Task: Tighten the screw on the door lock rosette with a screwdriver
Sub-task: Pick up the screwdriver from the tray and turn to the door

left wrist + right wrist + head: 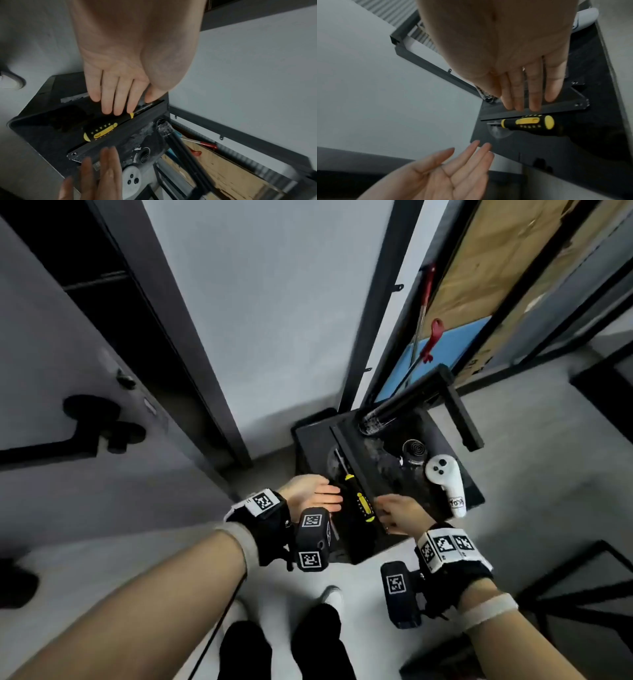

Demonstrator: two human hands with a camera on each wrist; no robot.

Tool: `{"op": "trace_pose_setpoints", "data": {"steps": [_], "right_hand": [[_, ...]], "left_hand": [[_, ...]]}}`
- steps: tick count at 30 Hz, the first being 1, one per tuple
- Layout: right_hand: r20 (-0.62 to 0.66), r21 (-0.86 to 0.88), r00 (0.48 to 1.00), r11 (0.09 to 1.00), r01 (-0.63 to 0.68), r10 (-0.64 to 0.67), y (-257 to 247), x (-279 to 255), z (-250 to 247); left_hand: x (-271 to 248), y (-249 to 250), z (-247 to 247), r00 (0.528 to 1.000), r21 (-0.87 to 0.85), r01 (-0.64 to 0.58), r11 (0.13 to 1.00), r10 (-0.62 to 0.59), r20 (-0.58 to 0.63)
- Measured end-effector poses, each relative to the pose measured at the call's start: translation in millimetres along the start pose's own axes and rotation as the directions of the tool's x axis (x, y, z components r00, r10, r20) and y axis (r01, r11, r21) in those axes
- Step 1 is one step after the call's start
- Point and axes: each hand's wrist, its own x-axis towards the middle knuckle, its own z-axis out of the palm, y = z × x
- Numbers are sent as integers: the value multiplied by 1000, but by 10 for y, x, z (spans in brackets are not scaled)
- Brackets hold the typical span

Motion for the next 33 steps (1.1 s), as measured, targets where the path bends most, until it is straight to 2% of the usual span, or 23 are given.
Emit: {"op": "trace_pose_setpoints", "data": {"steps": [4,8,9,12,15,17,19,21,23,26,28,31,33], "right_hand": [[66,-225,998,974,2,14,155,290,-158],[224,-283,974,959,27,39,67,316,-122],[263,-289,964,957,33,46,38,317,-105],[333,-309,940,950,34,74,-33,320,-109],[355,-322,931,946,40,82,-140,356,-178],[308,-284,950,958,37,54,-256,362,-166],[210,-235,978,971,49,1,-392,364,-85],[143,-180,989,981,73,-47,-544,359,19],[132,-126,988,987,100,-83,-716,333,252],[151,-92,979,985,149,-134,-928,262,633],[174,-80,972,982,171,-155,-1034,158,1014],[224,-69,961,981,182,-163,-1155,36,1440],[232,-64,957,979,194,-174,-1232,-35,1743]], "left_hand": [[296,-30,265,995,6,-13,1000,14,-98],[480,-116,380,993,10,23,1000,-22,-118],[568,-128,384,989,34,15,999,-10,-149],[777,-188,332,961,256,2,967,69,-267],[733,-232,252,957,331,25,943,74,-282],[565,-221,153,963,269,-6,963,78,-257],[322,-199,-43,969,118,-68,991,94,-230],[5,-123,-258,962,-40,-172,984,159,-223],[-328,-62,-550,907,1,-295,955,281,-314],[-758,-34,-938,758,151,-461,874,477,-445],[-1053,-97,-1235,681,166,-561,811,566,-464],[-1323,-205,-1553,634,69,-639,766,575,-516],[-1443,-300,-1794,583,15,-674,738,545,-603]]}}
